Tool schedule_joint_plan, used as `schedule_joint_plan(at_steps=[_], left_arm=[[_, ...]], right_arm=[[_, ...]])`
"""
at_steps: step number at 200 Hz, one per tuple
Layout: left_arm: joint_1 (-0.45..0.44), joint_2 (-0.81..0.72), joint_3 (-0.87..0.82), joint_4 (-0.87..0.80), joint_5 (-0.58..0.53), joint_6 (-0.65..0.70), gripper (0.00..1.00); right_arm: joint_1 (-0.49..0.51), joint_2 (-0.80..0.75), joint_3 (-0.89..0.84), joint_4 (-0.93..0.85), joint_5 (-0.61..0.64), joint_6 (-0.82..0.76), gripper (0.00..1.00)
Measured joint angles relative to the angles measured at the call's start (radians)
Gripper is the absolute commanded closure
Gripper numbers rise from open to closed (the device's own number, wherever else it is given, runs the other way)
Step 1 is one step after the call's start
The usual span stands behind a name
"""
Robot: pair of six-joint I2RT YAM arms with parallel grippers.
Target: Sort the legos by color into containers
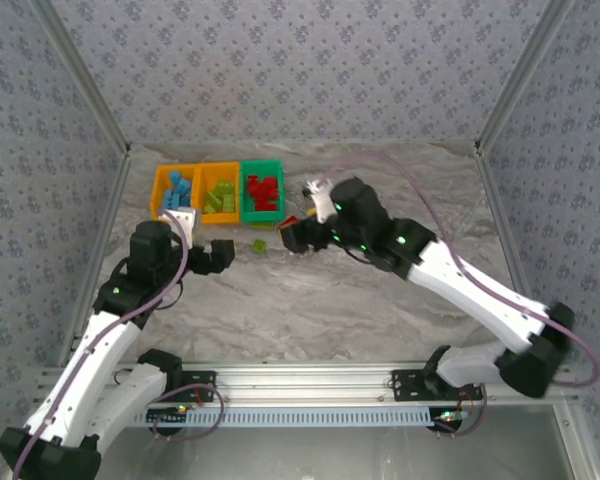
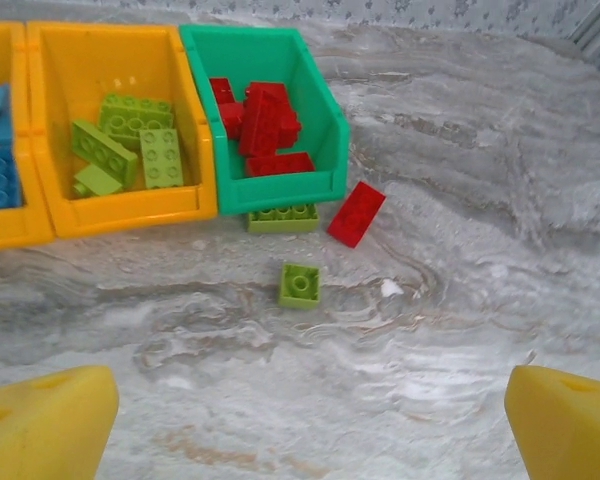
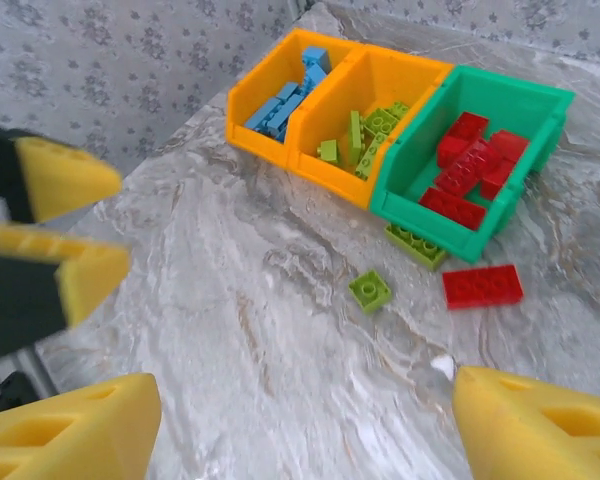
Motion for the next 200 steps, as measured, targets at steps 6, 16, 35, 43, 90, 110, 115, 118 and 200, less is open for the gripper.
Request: schedule_joint_plan(at_steps=[6,16,35,43,90,110,115,118,200], left_arm=[[-0.012,0.029,0.0,0.016,-0.002,-0.021,0.01],[-0.035,0.084,0.0,0.04,-0.011,-0.045,0.01],[-0.078,0.217,0.0,0.092,-0.039,-0.064,0.01],[-0.091,0.281,0.0,0.112,-0.051,-0.069,0.01],[-0.135,0.629,0.026,0.22,-0.11,-0.07,0.03],[-0.153,0.736,0.066,0.254,-0.135,-0.063,0.07],[-0.156,0.764,0.08,0.262,-0.139,-0.06,0.09],[-0.157,0.78,0.089,0.269,-0.142,-0.058,0.1],[-0.161,0.999,0.223,0.33,-0.165,-0.02,0.64]], right_arm=[[0.002,-0.044,-0.04,-0.002,-0.003,0.005,0.16],[0.01,-0.11,-0.106,-0.01,-0.01,0.008,0.14],[0.025,-0.193,-0.198,-0.027,-0.014,0.026,0.08],[0.031,-0.218,-0.227,-0.037,-0.014,0.037,0.04],[0.035,-0.272,-0.309,-0.053,-0.002,0.085,0.01],[0.037,-0.272,-0.32,-0.058,0.006,0.093,0.01],[0.037,-0.272,-0.323,-0.058,0.009,0.095,0.01],[0.037,-0.272,-0.325,-0.058,0.01,0.095,0.01],[0.037,-0.272,-0.335,-0.064,0.036,0.106,0.01]])
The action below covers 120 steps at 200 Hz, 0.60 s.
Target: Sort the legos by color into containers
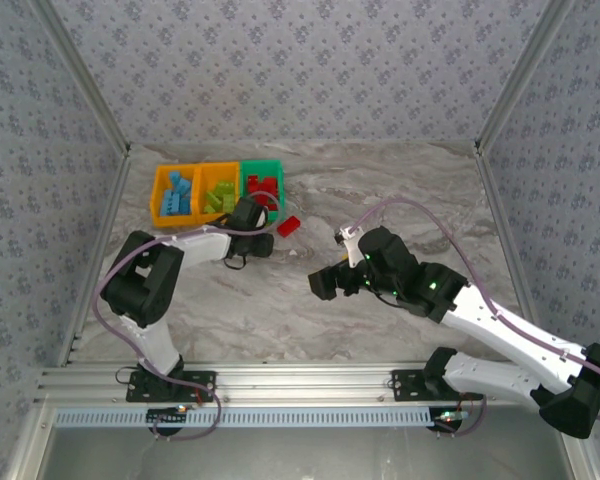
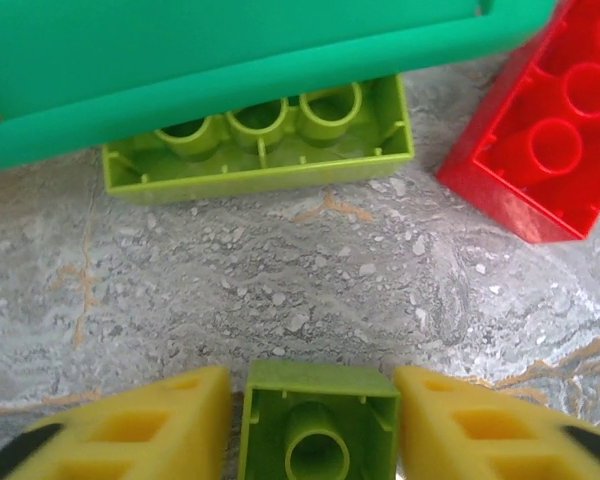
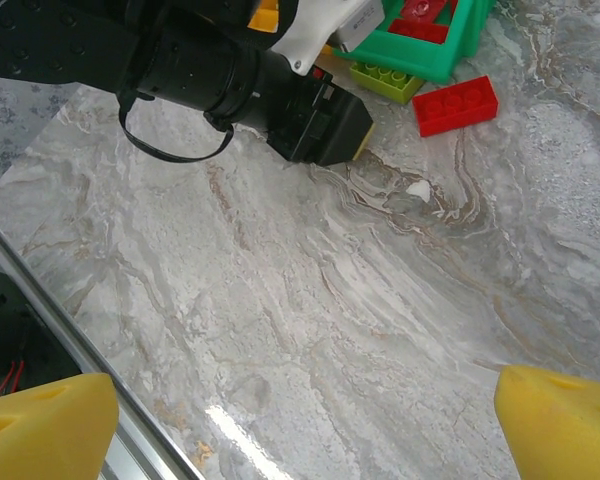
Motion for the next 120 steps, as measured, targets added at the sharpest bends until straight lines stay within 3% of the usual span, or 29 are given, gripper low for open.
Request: schedule_joint_plan(at_steps=[47,80,102,120], left_arm=[[0.0,-0.027,-0.024,0.014,0.001,-0.003,0.68],[0.008,-0.192,-0.082,-0.002,-0.028,-0.005,0.68],[0.068,-0.311,-0.076,0.036,-0.045,-0.005,0.68],[0.148,-0.32,-0.034,0.064,-0.056,-0.005,0.68]], right_arm=[[-0.001,0.0,0.0,-0.002,0.007,0.0,0.01],[-0.001,0.0,0.0,-0.002,0.014,0.004,0.01],[-0.001,0.0,0.0,-0.002,0.016,0.008,0.01],[-0.003,0.0,0.0,-0.002,0.018,0.008,0.01]])
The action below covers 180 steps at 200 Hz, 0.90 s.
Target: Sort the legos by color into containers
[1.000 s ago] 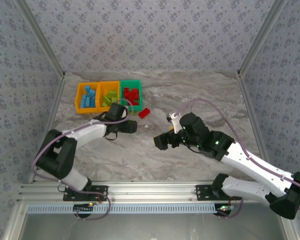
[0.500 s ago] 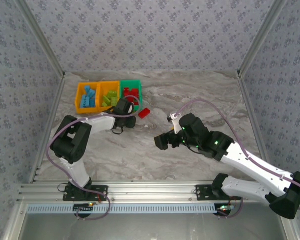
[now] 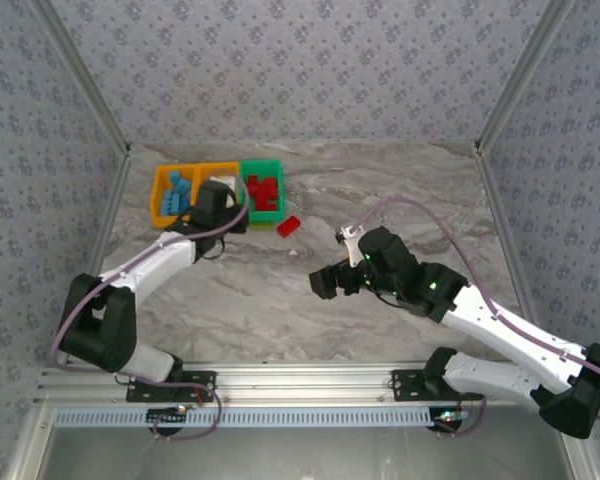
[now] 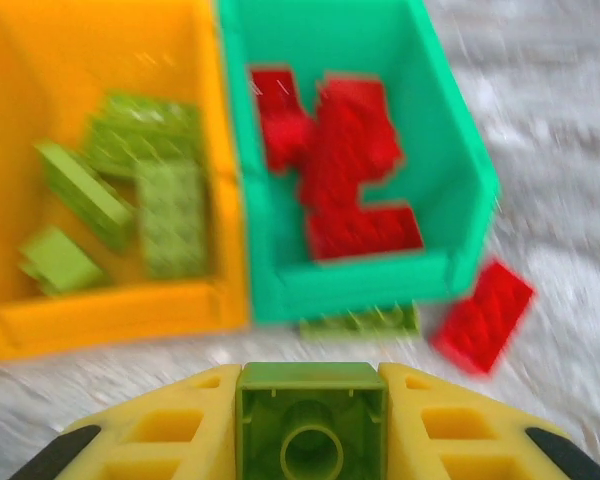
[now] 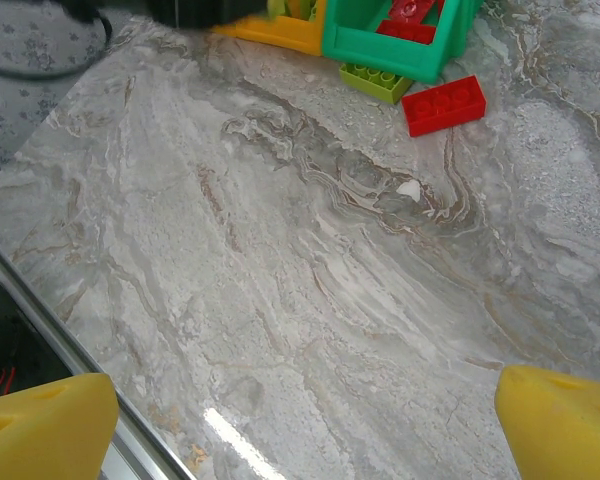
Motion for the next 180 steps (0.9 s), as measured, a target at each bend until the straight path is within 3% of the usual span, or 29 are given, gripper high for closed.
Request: schedule_joint_plan(at_steps=[22,37,68,98,123,143,180], left_arm=[[0.097,0.097,0.104,0.018,-0.018,0.004,0.68],[0.142,0.201,0.195,0.019,-0.026,0.019,0.61],[0.171,0.348,0.33,0.007,-0.022,0.036,0.4],[0.173,0.391,0.404,-0.014,-0.018,0.058,0.38],[0.166,0.348,0.385,-0.011,-0.014,0.056,0.38],[0.123,0.217,0.283,-0.019,-0.014,0.023,0.38],[-0.097,-0.02,0.133,-0.045,-0.017,-0.053,0.36]], right_arm=[[0.0,-0.008,-0.001,0.0,0.005,0.003,0.01],[0.0,-0.023,-0.002,-0.002,0.008,0.007,0.01],[-0.002,-0.059,-0.006,-0.016,0.028,0.016,0.01],[-0.005,-0.074,-0.007,-0.029,0.04,0.023,0.0],[-0.011,-0.076,-0.012,-0.037,0.043,0.023,0.0],[-0.016,-0.076,-0.018,-0.036,0.043,0.026,0.0],[-0.029,-0.055,-0.022,-0.012,0.042,0.027,0.0]])
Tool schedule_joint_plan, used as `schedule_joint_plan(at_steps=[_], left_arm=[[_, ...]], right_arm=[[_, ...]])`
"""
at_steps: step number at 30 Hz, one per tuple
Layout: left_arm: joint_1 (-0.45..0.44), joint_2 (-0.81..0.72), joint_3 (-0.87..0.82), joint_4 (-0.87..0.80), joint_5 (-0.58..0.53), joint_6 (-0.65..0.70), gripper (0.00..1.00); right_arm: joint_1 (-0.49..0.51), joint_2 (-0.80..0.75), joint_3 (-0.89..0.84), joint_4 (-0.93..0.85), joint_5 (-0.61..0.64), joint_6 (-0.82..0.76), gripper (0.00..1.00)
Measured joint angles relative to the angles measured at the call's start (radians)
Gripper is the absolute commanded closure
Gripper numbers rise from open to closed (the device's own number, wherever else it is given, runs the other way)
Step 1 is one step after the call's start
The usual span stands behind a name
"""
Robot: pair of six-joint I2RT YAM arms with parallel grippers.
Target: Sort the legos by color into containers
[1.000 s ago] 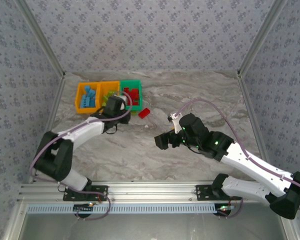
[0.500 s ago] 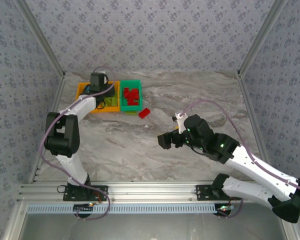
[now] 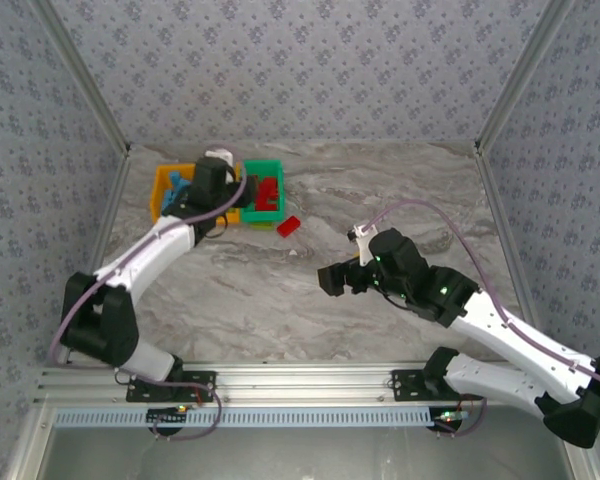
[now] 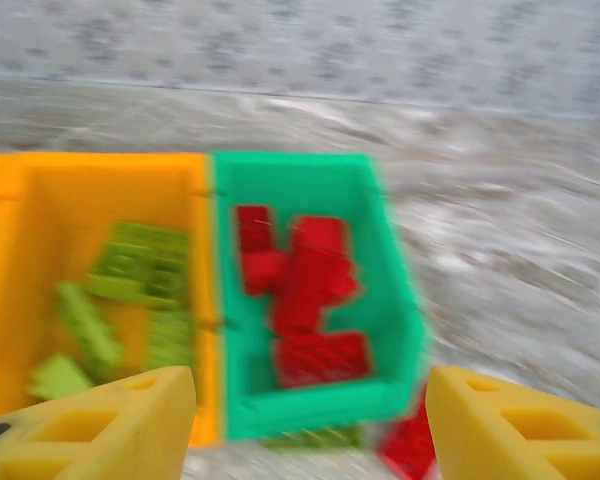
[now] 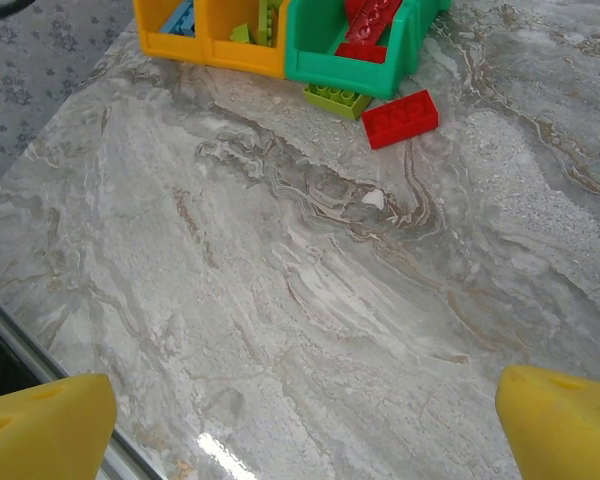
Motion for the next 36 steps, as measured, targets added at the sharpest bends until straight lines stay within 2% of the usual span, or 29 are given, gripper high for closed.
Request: schedule_joint_plan(at_steps=[4,7,13,18,22,26,36], left_arm=[[-0.137,-0.041,-0.101,-0.003,-0.01,-0.039,0.34],[-0.17,-0.009,-0.171,-0.003,-0.038,-0.053,0.33],[-0.13,0.128,-0.204,0.016,-0.078,-0.044,0.3],[-0.047,0.246,-0.177,0.039,-0.034,-0.012,0.21],[-0.019,0.314,-0.126,0.056,0.014,0.031,0.16],[-0.016,0.354,-0.094,0.087,0.048,0.064,0.16],[-0.011,0.452,-0.023,0.107,0.043,0.101,0.19]], right_arm=[[-0.005,0.024,0.0,0.005,-0.001,0.007,0.0],[-0.005,0.028,-0.003,0.01,-0.001,0.017,0.0],[-0.005,0.027,-0.007,0.015,0.0,0.038,0.0],[-0.005,0.019,-0.021,0.012,0.0,0.052,0.0],[-0.005,0.019,-0.023,0.012,0.0,0.053,0.0],[-0.006,0.019,-0.023,0.011,0.0,0.053,0.0],[-0.011,0.01,-0.023,0.009,0.0,0.053,0.0]])
